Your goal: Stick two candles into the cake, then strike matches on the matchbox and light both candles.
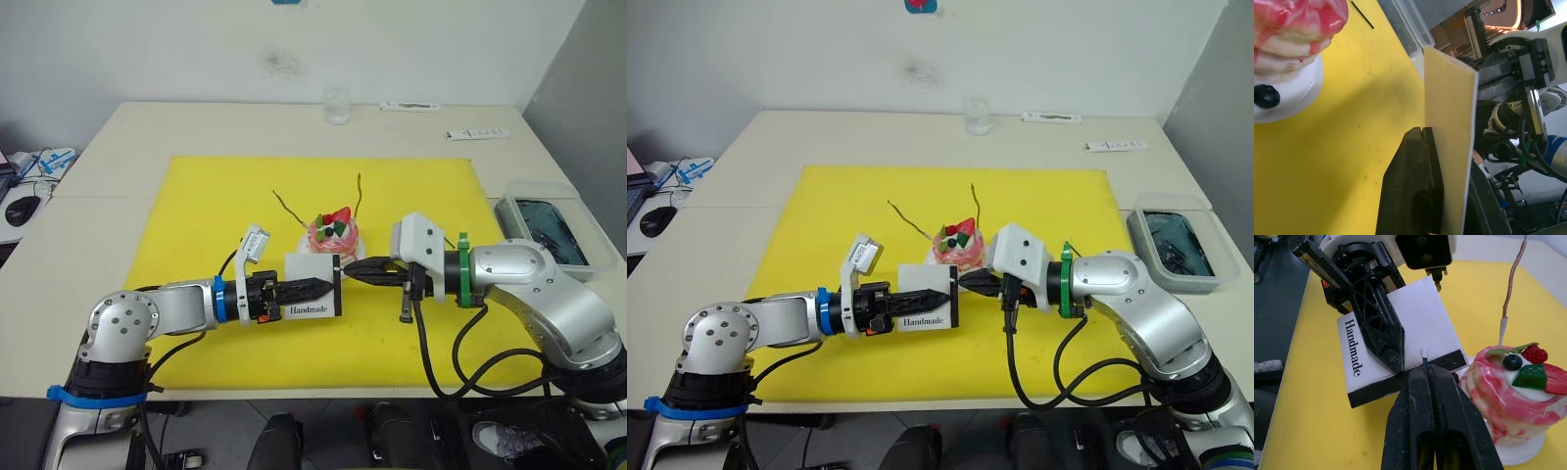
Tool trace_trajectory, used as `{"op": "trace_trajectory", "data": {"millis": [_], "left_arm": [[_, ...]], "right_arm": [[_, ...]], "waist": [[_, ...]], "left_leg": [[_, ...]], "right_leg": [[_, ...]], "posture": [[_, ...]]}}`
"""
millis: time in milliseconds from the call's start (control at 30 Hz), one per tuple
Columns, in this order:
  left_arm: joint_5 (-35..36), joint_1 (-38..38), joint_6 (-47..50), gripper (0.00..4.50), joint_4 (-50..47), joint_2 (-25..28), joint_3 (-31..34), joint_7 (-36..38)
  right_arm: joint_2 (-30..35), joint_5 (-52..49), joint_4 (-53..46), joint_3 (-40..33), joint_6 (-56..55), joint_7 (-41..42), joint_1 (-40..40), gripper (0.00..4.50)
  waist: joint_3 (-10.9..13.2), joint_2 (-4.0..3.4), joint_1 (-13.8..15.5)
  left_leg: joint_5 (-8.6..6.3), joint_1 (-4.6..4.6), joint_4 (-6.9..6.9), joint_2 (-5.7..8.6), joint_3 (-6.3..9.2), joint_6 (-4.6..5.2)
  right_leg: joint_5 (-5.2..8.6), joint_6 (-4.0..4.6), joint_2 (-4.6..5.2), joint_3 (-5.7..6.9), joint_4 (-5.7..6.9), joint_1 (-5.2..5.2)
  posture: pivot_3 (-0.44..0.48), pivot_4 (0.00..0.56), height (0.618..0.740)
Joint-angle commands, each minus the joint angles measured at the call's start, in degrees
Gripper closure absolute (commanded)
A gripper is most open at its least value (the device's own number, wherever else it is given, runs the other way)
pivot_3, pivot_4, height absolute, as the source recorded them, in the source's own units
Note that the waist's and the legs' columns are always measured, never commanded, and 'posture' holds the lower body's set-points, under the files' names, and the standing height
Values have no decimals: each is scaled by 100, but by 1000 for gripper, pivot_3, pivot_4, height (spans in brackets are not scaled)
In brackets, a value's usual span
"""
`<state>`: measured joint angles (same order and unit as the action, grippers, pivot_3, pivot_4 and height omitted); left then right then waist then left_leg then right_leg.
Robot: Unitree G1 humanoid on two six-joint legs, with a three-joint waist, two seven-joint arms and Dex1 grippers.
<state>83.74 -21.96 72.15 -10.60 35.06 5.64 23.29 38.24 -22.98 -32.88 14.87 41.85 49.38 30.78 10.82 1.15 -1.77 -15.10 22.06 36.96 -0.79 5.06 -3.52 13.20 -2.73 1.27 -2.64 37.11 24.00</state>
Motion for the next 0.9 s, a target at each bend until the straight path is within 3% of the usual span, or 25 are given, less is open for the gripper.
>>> {"op": "trace_trajectory", "data": {"millis": [33, 900], "left_arm": [[19, -24, -7, 4500, -82, 7, 80, 109], [-125, -16, -4, 4500, -150, 6, 70, 279]], "right_arm": [[42, 117, -95, -22, -83, -49, 83, 4483], [221, 769, 137, 360, -519, 251, 2, 4483]], "waist": [[0, 0, 0], [0, 0, -2]], "left_leg": [[0, -1, 0, 0, 1, 0], [0, -3, 1, 0, 1, 0]], "right_leg": [[1, -1, 0, 1, 1, 0], [2, -7, -1, 1, 5, 0]], "posture": [[0, 150, 740], [0, 150, 740]]}}
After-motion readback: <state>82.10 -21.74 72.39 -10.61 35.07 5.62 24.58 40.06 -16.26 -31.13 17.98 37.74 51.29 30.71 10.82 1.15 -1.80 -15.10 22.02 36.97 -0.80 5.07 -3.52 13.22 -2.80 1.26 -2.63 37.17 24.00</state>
